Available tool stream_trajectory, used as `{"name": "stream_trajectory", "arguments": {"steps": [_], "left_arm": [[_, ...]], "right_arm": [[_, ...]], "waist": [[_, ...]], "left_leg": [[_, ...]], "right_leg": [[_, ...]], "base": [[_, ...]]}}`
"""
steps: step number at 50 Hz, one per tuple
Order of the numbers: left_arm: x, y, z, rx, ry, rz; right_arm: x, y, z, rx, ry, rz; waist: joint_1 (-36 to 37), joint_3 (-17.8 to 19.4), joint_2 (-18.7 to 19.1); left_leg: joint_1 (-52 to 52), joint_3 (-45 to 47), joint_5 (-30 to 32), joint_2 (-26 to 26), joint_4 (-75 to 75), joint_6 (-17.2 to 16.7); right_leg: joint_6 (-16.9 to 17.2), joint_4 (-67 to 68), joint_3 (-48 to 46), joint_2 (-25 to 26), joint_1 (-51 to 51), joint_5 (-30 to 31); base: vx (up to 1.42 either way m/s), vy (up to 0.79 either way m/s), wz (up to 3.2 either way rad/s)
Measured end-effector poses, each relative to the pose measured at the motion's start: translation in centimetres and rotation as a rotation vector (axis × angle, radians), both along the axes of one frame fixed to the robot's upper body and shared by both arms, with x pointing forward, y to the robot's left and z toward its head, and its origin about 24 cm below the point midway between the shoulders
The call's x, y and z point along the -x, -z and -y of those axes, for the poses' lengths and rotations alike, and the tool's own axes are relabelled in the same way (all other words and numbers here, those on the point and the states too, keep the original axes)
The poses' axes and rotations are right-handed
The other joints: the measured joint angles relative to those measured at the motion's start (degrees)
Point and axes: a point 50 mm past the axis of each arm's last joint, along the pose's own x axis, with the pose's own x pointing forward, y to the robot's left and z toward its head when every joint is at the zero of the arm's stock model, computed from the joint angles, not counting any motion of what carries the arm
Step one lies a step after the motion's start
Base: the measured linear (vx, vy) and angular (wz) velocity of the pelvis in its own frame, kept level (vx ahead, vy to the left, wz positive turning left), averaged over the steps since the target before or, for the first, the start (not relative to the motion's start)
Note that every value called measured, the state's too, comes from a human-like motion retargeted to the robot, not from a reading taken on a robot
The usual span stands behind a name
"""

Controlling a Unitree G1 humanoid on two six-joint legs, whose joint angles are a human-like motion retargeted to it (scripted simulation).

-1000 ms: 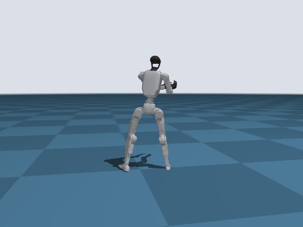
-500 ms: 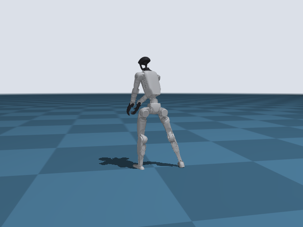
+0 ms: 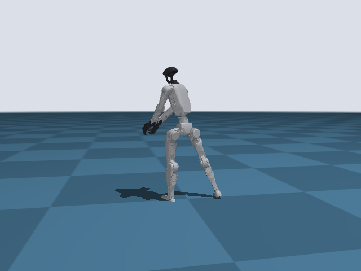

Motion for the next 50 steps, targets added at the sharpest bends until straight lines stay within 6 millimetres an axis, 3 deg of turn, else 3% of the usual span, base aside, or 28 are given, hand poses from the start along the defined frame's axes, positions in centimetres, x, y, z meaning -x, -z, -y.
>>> {"name": "stream_trajectory", "arguments": {"steps": [3, 5, 8, 15, 20, 28, 33, 38, 44, 50], "left_arm": [[1.7, 2.4, 1.2, -0.034, 0.075, -0.108], [2.8, 3.8, 1.9, -0.040, 0.095, -0.186], [4.6, 5.7, 2.6, -0.030, 0.121, -0.281], [6.6, 7.2, 4.1, 0.027, 0.149, -0.363], [6.5, 6.9, 4.3, 0.051, 0.097, -0.318], [4.8, 6.0, 2.1, 0.081, -0.010, -0.280], [3.8, 5.1, 1.1, 0.143, -0.069, -0.276], [4.1, 5.4, 1.7, 0.156, -0.051, -0.292], [4.1, 4.9, 3.1, 0.167, -0.022, -0.295], [3.9, 4.8, 2.9, 0.155, -0.027, -0.274]], "right_arm": [[1.7, 2.8, 1.0, -0.052, 0.053, -0.115], [2.7, 4.4, 1.9, -0.089, 0.090, -0.196], [4.4, 6.5, 2.3, -0.128, 0.108, -0.290], [6.4, 8.6, 3.5, -0.103, 0.170, -0.376], [5.7, 8.2, 4.2, -0.029, 0.127, -0.327], [4.0, 6.0, 2.1, -0.002, 0.038, -0.261], [2.9, 4.6, 1.5, 0.060, -0.006, -0.229], [3.1, 5.0, 2.0, 0.095, -0.014, -0.237], [2.6, 5.1, 3.6, 0.085, 0.006, -0.240], [2.5, 4.9, 3.3, 0.064, -0.007, -0.231]], "waist": [[-2.1, 0.2, -1.7], [-3.2, 0.8, -3.8], [-6.1, 1.3, -5.7], [-12.1, 3.3, -10.6], [-15.7, 4.1, -10.4], [-15.5, 5.2, -3.4], [-14.5, 6.1, -1.8], [-17.8, 6.2, -2.8], [-21.9, 6.1, -6.0], [-22.6, 5.8, -7.4]], "left_leg": [[-1.4, 2.0, -2.9, 0.8, 4.3, -1.6], [-0.6, 3.7, -1.0, -0.3, 1.5, -0.3], [-2.2, 6.3, -4.3, 1.2, 6.9, -3.0], [-3.3, 12.6, -6.9, 3.6, 12.7, -4.3], [-3.1, 15.7, -7.3, 5.4, 14.3, -3.8], [-0.2, 18.9, -5.9, 7.2, 11.2, -2.9], [3.7, 20.9, -1.5, 6.0, 3.2, -3.1], [3.7, 22.0, -3.0, 8.1, 7.0, -3.3], [5.4, 22.7, -0.6, 8.0, 3.2, -2.2], [5.6, 22.8, -0.5, 8.1, 3.7, -0.6]], "right_leg": [[0.4, -1.3, -1.6, 0.3, 0.0, -1.0], [0.7, -2.2, -1.8, -0.7, -1.2, -2.0], [0.5, -3.2, -1.6, 0.0, -1.8, -4.3], [0.5, -5.1, 4.0, 0.6, -4.7, -9.0], [1.9, -6.0, 6.6, 1.3, -5.8, -10.7], [2.7, -7.6, 7.6, 3.0, -5.8, -11.5], [3.2, -7.6, 9.7, 3.3, -7.2, -10.9], [2.5, -6.9, 10.2, 4.3, -6.7, -11.3], [2.7, -7.2, 10.6, 5.0, -7.1, -11.3], [2.7, -7.9, 10.6, 5.1, -6.5, -10.9]], "base": [[-0.05, -0.01, -0.65], [-0.08, -0.02, -0.87], [-0.08, -0.05, -0.89], [-0.11, -0.07, -0.94], [-0.09, -0.10, -0.62], [-0.06, -0.14, -0.32], [-0.04, -0.13, -0.38], [0.00, -0.10, -0.17], [0.00, -0.04, -0.12], [0.01, 0.00, 0.00]]}}
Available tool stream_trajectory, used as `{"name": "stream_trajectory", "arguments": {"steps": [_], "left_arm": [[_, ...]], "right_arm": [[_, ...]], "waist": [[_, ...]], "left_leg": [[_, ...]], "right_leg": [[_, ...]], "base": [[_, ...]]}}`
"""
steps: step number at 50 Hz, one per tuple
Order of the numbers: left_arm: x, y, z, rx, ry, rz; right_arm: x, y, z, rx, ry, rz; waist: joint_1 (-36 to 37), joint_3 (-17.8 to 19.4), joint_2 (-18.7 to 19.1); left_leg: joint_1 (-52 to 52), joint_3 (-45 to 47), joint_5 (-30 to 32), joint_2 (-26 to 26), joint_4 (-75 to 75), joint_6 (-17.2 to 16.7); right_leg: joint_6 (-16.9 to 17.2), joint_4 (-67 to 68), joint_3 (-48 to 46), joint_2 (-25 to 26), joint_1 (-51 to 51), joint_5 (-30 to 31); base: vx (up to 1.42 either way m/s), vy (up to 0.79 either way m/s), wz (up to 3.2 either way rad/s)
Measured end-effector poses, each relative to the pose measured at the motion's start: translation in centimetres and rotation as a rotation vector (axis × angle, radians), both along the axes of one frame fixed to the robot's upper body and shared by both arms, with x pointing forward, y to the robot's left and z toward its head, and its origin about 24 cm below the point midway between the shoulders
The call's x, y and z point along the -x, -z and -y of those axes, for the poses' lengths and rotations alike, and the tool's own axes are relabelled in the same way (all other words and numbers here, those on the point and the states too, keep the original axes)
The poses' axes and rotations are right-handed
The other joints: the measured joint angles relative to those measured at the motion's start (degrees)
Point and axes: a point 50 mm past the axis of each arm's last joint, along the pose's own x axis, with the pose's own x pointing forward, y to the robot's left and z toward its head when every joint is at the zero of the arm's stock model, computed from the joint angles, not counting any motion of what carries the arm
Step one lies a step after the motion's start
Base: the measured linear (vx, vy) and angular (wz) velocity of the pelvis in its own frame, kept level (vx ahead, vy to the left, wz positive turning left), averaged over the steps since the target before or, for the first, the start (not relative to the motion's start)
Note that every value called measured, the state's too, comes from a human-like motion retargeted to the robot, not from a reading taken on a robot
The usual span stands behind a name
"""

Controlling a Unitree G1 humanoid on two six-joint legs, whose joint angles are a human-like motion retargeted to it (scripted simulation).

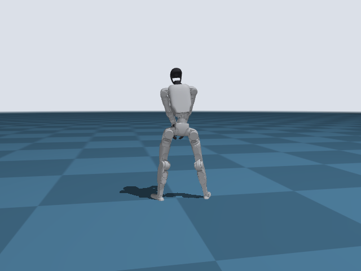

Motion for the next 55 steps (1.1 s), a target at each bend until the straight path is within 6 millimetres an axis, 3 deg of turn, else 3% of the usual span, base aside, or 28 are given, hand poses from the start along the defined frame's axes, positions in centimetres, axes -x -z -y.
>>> {"name": "stream_trajectory", "arguments": {"steps": [13, 18, 23, 31, 45, 50, 55], "left_arm": [[-0.1, 0.0, -0.9, -0.056, -0.056, 0.010], [0.1, 0.4, -1.0, -0.046, -0.019, -0.015], [0.9, 0.8, 0.6, -0.060, 0.069, -0.028], [1.8, 1.4, 1.4, 0.000, 0.023, -0.052], [2.2, 2.6, -1.7, 0.118, -0.192, -0.071], [1.8, 2.1, -1.4, 0.122, -0.163, -0.037], [0.8, 0.5, 0.7, 0.132, -0.140, -0.027]], "right_arm": [[-0.1, -0.6, -1.3, -0.056, -0.022, 0.041], [0.3, -0.2, -1.5, -0.042, -0.025, 0.028], [1.1, 1.1, 0.4, -0.065, 0.055, 0.021], [1.4, 1.6, 1.0, -0.032, -0.007, 0.002], [1.7, 1.0, -1.8, 0.162, -0.190, 0.030], [1.3, 0.7, -1.4, 0.160, -0.172, 0.059], [-0.1, -0.1, 0.5, 0.151, -0.126, 0.084]], "waist": [[8.4, -0.3, 6.4], [7.6, 0.1, 5.1], [4.7, 1.0, 3.4], [-2.2, 1.6, 3.0], [-3.8, 0.5, 11.8], [-9.1, 0.3, 10.3], [-11.5, 0.5, 6.1]], "left_leg": [[-2.3, -2.6, -0.1, -1.8, 1.1, 0.4], [-2.2, -2.5, 0.1, -2.2, 0.2, -0.3], [-1.3, -2.4, 0.3, -1.2, -0.7, -0.4], [-0.3, -3.3, 0.5, 0.0, -0.7, -1.0], [-0.1, -4.0, 3.0, 2.0, -2.2, -2.7], [0.6, -3.0, 4.2, 3.7, -2.5, -3.1], [0.2, -2.2, 4.7, 4.2, 0.8, -2.7]], "right_leg": [[-0.2, 0.2, -2.1, -1.9, 0.3, 2.5], [0.4, -0.3, -2.6, -2.1, 0.4, 3.2], [0.0, 2.2, 0.4, -1.0, -1.1, 2.9], [-1.6, 3.0, 6.8, 0.7, -2.8, 1.3], [-2.7, 0.9, 5.3, 2.7, -2.1, 0.9], [-3.8, 1.0, 6.6, 4.5, -2.6, 0.2], [-3.4, -0.2, 8.4, 4.7, -2.2, 0.4]], "base": [[0.04, 0.04, 0.20], [0.00, 0.00, 0.00], [0.00, 0.00, 0.00], [0.02, -0.04, 0.06], [0.03, -0.15, 0.04], [0.04, -0.09, -0.26], [0.03, -0.06, -0.34]]}}
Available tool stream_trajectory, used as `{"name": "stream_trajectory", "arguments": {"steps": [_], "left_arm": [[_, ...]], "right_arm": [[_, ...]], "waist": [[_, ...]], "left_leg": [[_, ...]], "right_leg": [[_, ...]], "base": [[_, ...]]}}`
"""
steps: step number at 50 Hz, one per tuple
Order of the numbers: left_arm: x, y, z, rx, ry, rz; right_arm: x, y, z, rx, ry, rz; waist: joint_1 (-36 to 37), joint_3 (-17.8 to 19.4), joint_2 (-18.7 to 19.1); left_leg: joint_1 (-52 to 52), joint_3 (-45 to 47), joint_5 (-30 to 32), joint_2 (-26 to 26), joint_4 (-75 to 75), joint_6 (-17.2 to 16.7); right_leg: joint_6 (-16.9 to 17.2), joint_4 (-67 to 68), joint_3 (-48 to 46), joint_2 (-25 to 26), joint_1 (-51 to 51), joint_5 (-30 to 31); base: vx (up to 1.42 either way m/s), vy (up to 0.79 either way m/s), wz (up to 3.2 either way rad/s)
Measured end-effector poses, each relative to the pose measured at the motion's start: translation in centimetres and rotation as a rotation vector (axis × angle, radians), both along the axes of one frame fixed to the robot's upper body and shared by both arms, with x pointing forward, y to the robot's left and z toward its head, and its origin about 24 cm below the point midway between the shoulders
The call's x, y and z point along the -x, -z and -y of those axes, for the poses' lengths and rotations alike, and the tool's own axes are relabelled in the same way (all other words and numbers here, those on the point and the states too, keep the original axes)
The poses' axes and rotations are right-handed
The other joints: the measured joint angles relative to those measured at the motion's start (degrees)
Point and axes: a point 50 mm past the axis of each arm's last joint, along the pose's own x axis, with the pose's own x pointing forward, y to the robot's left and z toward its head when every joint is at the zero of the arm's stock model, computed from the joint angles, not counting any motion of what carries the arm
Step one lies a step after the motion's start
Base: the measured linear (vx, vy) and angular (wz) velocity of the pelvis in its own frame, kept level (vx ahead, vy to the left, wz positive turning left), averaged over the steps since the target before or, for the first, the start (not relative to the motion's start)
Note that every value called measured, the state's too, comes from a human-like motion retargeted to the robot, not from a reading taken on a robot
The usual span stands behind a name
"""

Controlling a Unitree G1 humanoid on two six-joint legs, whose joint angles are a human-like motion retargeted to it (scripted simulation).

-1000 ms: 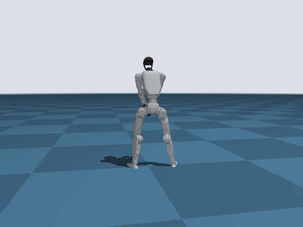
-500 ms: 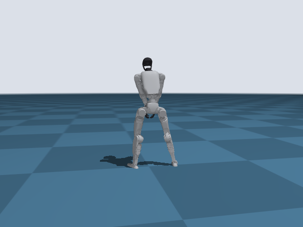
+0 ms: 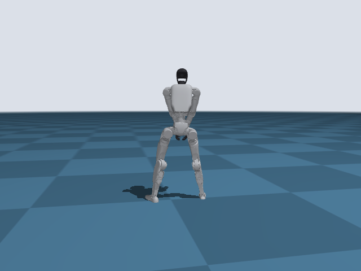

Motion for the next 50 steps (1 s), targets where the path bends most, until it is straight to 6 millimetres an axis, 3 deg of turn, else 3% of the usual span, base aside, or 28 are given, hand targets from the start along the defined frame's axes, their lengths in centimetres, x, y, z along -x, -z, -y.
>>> {"name": "stream_trajectory", "arguments": {"steps": [9, 15, 22, 27, 30, 33, 36, 39, 43, 45, 46, 48, 50], "left_arm": [[-2.4, -3.2, 0.2, -0.037, 0.012, 0.141], [-1.9, -1.8, -1.4, 0.022, 0.021, 0.108], [-0.7, 0.0, -3.3, 0.055, 0.061, 0.079], [-2.0, -1.7, -6.1, 0.059, 0.090, 0.194], [-4.1, -5.5, -8.0, 0.056, 0.094, 0.344], [-6.6, -11.6, -9.8, 0.041, 0.090, 0.517], [-8.4, -19.0, -10.5, -0.071, 0.142, 0.731], [-8.8, -27.3, -10.3, -0.215, 0.166, 0.985], [-6.6, -38.2, -9.1, -0.413, 0.164, 1.359], [-4.4, -42.8, -8.3, -0.515, 0.152, 1.546], [-2.9, -45.2, -8.0, -0.575, 0.156, 1.644], [-0.3, -48.2, -8.2, -0.711, 0.116, 1.802], [2.6, -50.5, -8.3, -0.797, 0.032, 1.968]], "right_arm": [[-1.9, -2.5, -0.1, -0.055, -0.017, 0.121], [-0.9, -1.6, -1.3, -0.049, -0.022, 0.075], [1.1, -0.1, -3.1, -0.074, 0.000, 0.013], [1.0, -2.1, -5.9, -0.141, 0.019, 0.090], [-0.8, -5.9, -7.7, -0.165, 0.010, 0.212], [-3.0, -11.8, -9.5, -0.229, -0.039, 0.378], [-4.6, -18.9, -10.7, -0.310, -0.069, 0.575], [-5.0, -26.9, -11.1, -0.367, -0.082, 0.814], [-3.1, -37.3, -10.8, -0.372, -0.156, 1.196], [-1.0, -41.7, -10.6, -0.353, -0.229, 1.393], [0.9, -43.9, -11.4, -0.381, -0.395, 1.497], [4.0, -46.5, -11.8, -0.420, -0.548, 1.657], [6.6, -48.9, -11.1, -0.376, -0.414, 1.829]], "waist": [[1.2, 5.5, -8.2], [4.3, 6.8, -10.2], [14.9, 4.2, -7.6], [26.1, -2.5, -3.0], [30.8, -6.4, -0.6], [34.9, -9.7, -0.5], [37.9, -12.5, -0.1], [40.6, -14.2, -0.1], [44.0, -15.4, -0.6], [45.3, -15.8, -1.0], [45.4, -15.3, -1.0], [44.9, -17.0, -1.6], [44.0, -18.7, -2.0]], "left_leg": [[-3.4, -1.1, -3.4, 0.4, 13.0, 4.4], [-5.8, -2.6, -7.5, -0.3, 15.6, 6.7], [-9.7, -8.5, -8.4, -4.5, 13.6, 5.9], [-13.7, -15.4, -8.8, -5.7, 14.3, 5.0], [-13.6, -21.1, -7.8, -7.2, 11.0, 3.3], [-11.7, -26.6, -4.6, -9.2, 4.5, 5.2], [-11.1, -31.8, -4.0, -9.7, 2.8, 5.0], [-10.2, -36.1, -3.8, -10.1, 2.0, 4.2], [-8.7, -40.3, -4.0, -10.4, 1.2, 2.7], [-7.9, -41.9, -4.0, -10.5, 0.8, 2.0], [-7.2, -42.5, -4.0, -10.6, 0.4, 1.4], [-6.7, -44.0, -3.8, -10.8, -0.2, 0.7], [-6.3, -45.4, -3.6, -10.9, -0.8, -0.4]], "right_leg": [[2.3, -1.7, 3.1, -1.8, 0.9, 1.6], [3.1, -2.3, 2.1, -2.8, 0.4, 2.9], [6.7, -3.1, -5.4, -6.2, 1.9, 5.4], [8.8, 3.5, -6.8, -6.8, 1.6, 5.9], [6.8, 1.0, -5.2, -5.9, 6.1, 8.5], [5.5, 4.1, -1.1, -5.5, 7.5, 9.6], [4.7, 7.0, 2.0, -3.7, 9.4, 11.0], [4.4, 9.5, 4.7, -1.9, 11.0, 12.9], [5.3, 11.6, 8.2, 0.0, 12.6, 16.4], [6.3, 12.2, 10.2, 0.8, 13.3, 18.3], [6.8, 12.4, 11.4, 1.3, 13.9, 19.1], [7.8, 12.7, 13.8, 2.1, 14.3, 21.0], [9.1, 12.9, 16.7, 3.0, 14.7, 22.9]], "base": [[-0.01, 0.02, -0.38], [-0.03, 0.16, 0.09], [0.04, 0.24, 0.92], [0.17, 0.21, 1.43], [0.19, 0.18, 1.75], [0.21, 0.13, 1.64], [0.23, 0.09, 1.61], [0.22, 0.06, 1.35], [0.20, 0.05, 1.01], [0.18, 0.04, 0.80], [0.17, 0.03, 0.75], [0.17, 0.04, 0.73], [0.16, 0.04, 0.72]]}}
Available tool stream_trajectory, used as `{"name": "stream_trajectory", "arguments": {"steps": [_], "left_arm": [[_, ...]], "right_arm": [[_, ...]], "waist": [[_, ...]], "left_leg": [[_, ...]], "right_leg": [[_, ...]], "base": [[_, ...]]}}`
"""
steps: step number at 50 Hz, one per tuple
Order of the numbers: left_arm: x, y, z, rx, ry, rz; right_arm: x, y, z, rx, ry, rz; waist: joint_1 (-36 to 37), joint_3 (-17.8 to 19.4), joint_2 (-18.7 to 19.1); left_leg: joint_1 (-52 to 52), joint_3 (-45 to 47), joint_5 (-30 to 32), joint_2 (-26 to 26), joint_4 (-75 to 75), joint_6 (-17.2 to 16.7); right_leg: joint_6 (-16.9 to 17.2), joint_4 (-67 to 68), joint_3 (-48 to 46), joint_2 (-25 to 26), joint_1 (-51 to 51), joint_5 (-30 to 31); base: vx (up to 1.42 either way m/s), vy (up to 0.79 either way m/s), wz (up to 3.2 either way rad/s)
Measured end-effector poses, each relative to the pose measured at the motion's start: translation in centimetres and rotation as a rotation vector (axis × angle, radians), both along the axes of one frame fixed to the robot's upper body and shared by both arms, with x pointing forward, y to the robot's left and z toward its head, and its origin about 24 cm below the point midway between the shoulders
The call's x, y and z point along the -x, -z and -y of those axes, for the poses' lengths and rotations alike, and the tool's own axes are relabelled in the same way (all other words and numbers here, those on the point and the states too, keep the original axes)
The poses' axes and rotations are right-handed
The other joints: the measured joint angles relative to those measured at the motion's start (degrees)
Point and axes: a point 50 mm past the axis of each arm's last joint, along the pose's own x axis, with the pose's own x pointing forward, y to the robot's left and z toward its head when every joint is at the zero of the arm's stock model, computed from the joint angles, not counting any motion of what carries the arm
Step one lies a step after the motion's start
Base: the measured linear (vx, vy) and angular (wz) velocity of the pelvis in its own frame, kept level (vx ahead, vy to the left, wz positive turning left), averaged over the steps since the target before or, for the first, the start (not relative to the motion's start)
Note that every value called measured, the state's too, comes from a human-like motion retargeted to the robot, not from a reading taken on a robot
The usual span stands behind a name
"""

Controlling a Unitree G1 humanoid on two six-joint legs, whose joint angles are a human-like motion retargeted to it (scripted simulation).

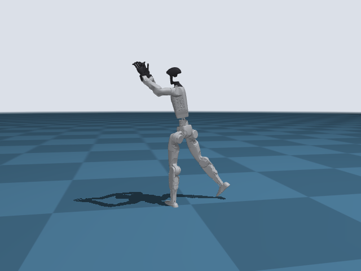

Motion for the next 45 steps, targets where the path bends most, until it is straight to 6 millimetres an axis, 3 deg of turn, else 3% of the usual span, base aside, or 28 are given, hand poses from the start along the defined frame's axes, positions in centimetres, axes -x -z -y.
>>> {"name": "stream_trajectory", "arguments": {"steps": [6, 13, 14, 15, 16, 17, 20, 21, 22, 25, 28, 29, 30, 33, 35, 36, 38, 39, 41, 42, 43, 45], "left_arm": [[7.7, -3.9, 0.8, -0.094, -0.080, 0.455], [14.4, -4.5, 2.4, -0.164, -0.129, 0.898], [15.3, -3.2, 3.7, -0.228, 0.075, 0.879], [16.6, -1.3, 4.9, -0.306, 0.384, 0.827], [16.4, -3.0, 3.3, -0.237, 0.054, 0.965], [16.8, -4.1, 2.0, -0.181, -0.166, 1.079], [18.1, -4.0, 2.2, -0.175, -0.187, 1.188], [18.6, -4.1, 2.2, -0.168, -0.201, 1.230], [18.9, -4.3, 2.1, -0.163, -0.207, 1.261], [19.7, -4.9, 1.6, -0.108, -0.221, 1.294], [19.5, -5.5, 0.3, -0.040, -0.207, 1.254], [19.0, -5.5, -0.6, -0.006, -0.193, 1.218], [18.4, -5.4, -1.7, 0.032, -0.174, 1.176], [14.6, -4.2, -6.4, 0.234, -0.232, 1.011], [10.5, -1.3, -10.5, 0.414, -0.271, 0.813], [7.9, 1.1, -12.0, 0.508, -0.267, 0.668], [2.6, 7.6, -14.5, 0.703, -0.257, 0.338], [-0.1, 11.6, -14.6, 0.801, -0.227, 0.152], [-4.8, 21.2, -12.8, 1.000, -0.192, -0.251], [-6.4, 26.3, -11.1, 1.090, -0.195, -0.467], [-7.6, 31.0, -8.8, 1.164, -0.195, -0.687], [-8.2, 40.1, -1.9, 1.249, -0.113, -1.209]], "right_arm": [[8.3, -3.6, 0.6, -0.018, -0.063, 0.433], [15.7, -4.5, 1.5, 0.006, 0.007, 0.889], [16.7, -4.5, 1.5, -0.006, 0.027, 0.954], [17.8, -4.4, 1.5, -0.023, 0.039, 1.013], [18.3, -4.1, 1.4, -0.006, 0.046, 1.055], [18.8, -3.8, 1.4, 0.002, 0.060, 1.098], [20.6, -3.9, 1.5, -0.010, 0.085, 1.201], [20.3, -5.4, 1.2, -0.112, 0.577, 1.378], [20.3, -6.7, 1.5, -0.237, 0.932, 1.496], [20.7, -8.0, 1.2, -0.302, 1.203, 1.543], [20.8, -9.1, 0.5, -0.328, 1.409, 1.537], [20.9, -7.2, -1.4, -0.085, 0.875, 1.416], [22.5, -4.4, -1.8, 0.064, 0.017, 1.190], [19.8, -4.1, -4.8, 0.153, -0.022, 0.993], [16.2, -2.1, -8.1, 0.256, -0.062, 0.759], [13.4, -0.4, -9.6, 0.316, -0.072, 0.598], [7.2, 4.6, -12.0, 0.442, -0.065, 0.245], [3.5, 7.8, -12.1, 0.485, -0.034, 0.042], [-3.3, 16.2, -10.5, 0.545, 0.091, -0.381], [-5.7, 21.2, -8.9, 0.569, 0.183, -0.585], [-7.5, 25.9, -6.7, 0.584, 0.296, -0.775], [-9.5, 36.2, 0.2, 0.605, 0.500, -1.167]], "waist": [[-2.1, -3.0, 0.4], [-1.4, -2.7, 1.0], [-1.4, -2.5, 0.6], [-1.3, -2.2, 0.1], [-1.1, -2.9, 0.9], [-0.8, -3.3, 1.5], [0.0, -3.0, 1.2], [0.4, -2.9, 0.6], [0.7, -2.7, 0.2], [1.9, -1.6, -0.2], [2.6, 0.0, 0.5], [2.6, 0.7, 1.3], [2.5, 1.4, 2.4], [2.8, 4.9, 5.4], [2.4, 7.7, 8.6], [2.1, 9.6, 10.4], [0.0, 13.7, 13.8], [-1.5, 15.9, 14.9], [-6.6, 20.3, 15.8], [-10.3, 22.4, 15.1], [-14.6, 24.7, 13.3], [-23.3, 26.0, 8.8]], "left_leg": [[2.1, -4.1, 0.6, 1.7, -2.0, -4.4], [7.2, -5.5, -0.5, 0.1, -2.2, -5.6], [8.0, -5.1, -0.6, -1.0, -2.2, -5.6], [8.8, -4.6, -0.6, -2.3, -2.2, -5.6], [8.5, -4.4, -0.5, -2.7, -1.9, -5.6], [8.3, -4.2, -0.3, -3.1, -1.7, -5.6], [7.5, -2.8, 0.9, -4.9, -1.4, -5.6], [6.4, -2.3, 1.6, -5.4, -1.7, -5.6], [5.6, -1.8, 2.4, -5.9, -2.0, -5.6], [2.6, -0.2, 5.1, -5.9, -3.6, -5.6], [0.0, 1.9, 6.7, -3.4, -5.2, -5.6], [-0.8, 2.8, 7.3, -2.5, -5.7, -5.6], [-1.7, 3.7, 7.9, -1.7, -6.1, -5.6], [-3.8, 8.7, 9.4, 1.8, -7.0, -4.5], [-5.1, 12.9, 10.3, 3.6, -7.1, -3.4], [-5.5, 15.2, 10.6, 4.5, -6.9, -3.0], [-5.9, 19.6, 10.9, 6.3, -6.1, -2.5], [-5.8, 21.7, 11.0, 7.1, -5.6, -2.5], [-5.2, 25.8, 10.8, 8.9, -4.3, -2.6], [-4.7, 27.7, 10.6, 10.1, -3.6, -2.9], [-4.2, 29.5, 10.5, 11.5, -2.9, -3.4], [-3.6, 32.7, 10.0, 14.2, -1.2, -3.9]], "right_leg": [[2.0, 0.6, 8.6, 5.2, 2.0, 4.5], [2.0, 1.7, 13.7, 6.8, 6.8, 5.3], [2.0, 2.0, 13.8, 5.9, 7.4, 4.7], [2.0, 2.2, 13.9, 4.9, 7.9, 4.0], [2.0, 2.1, 13.6, 4.5, 7.8, 3.6], [2.0, 1.9, 13.2, 3.9, 7.9, 3.1], [2.0, 0.5, 10.4, 0.7, 8.2, 0.3], [2.0, 0.0, 8.7, -0.7, 7.6, -1.1], [2.0, -0.7, 6.7, -2.1, 7.2, -2.5], [1.1, -3.3, -2.2, -5.5, 6.5, -7.0], [-2.0, -5.0, -14.4, -5.7, 5.2, -12.5], [-3.0, -4.9, -18.5, -5.8, 4.3, -14.6], [-4.0, -4.6, -22.7, -5.9, 3.4, -16.8], [-7.8, -0.8, -31.7, -6.4, -2.1, -24.4], [-10.4, 3.5, -34.5, -7.7, -7.2, -29.4], [-11.4, 5.8, -34.4, -8.2, -9.9, -31.5], [-13.2, 9.9, -32.7, -8.9, -15.0, -34.9], [-13.3, 11.4, -31.2, -8.9, -17.3, -36.0], [-13.0, 13.3, -27.3, -8.1, -20.8, -36.9], [-12.8, 13.6, -25.2, -7.2, -22.0, -36.9], [-12.6, 13.3, -23.2, -5.9, -23.0, -36.4], [-11.6, 11.3, -19.7, -3.1, -24.2, -34.8]], "base": [[0.13, -0.04, 0.65], [0.15, -0.02, 0.29], [0.16, 0.11, -0.10], [0.08, 0.11, -0.14], [0.01, 0.08, -0.14], [-0.09, 0.05, -0.14], [-0.16, 0.07, -0.23], [-0.25, 0.06, -0.26], [-0.30, 0.05, -0.28], [-0.38, -0.11, -0.23], [-0.41, -0.26, -0.57], [-0.47, -0.28, -0.84], [-0.52, -0.29, -1.08], [-0.59, -0.29, -1.61], [-0.63, -0.28, -2.06], [-0.64, -0.30, -2.17], [-0.61, -0.30, -2.17], [-0.55, -0.29, -2.09], [-0.46, -0.27, -2.01], [-0.36, -0.25, -1.99], [-0.29, -0.24, -1.97], [-0.18, -0.20, -1.90]]}}
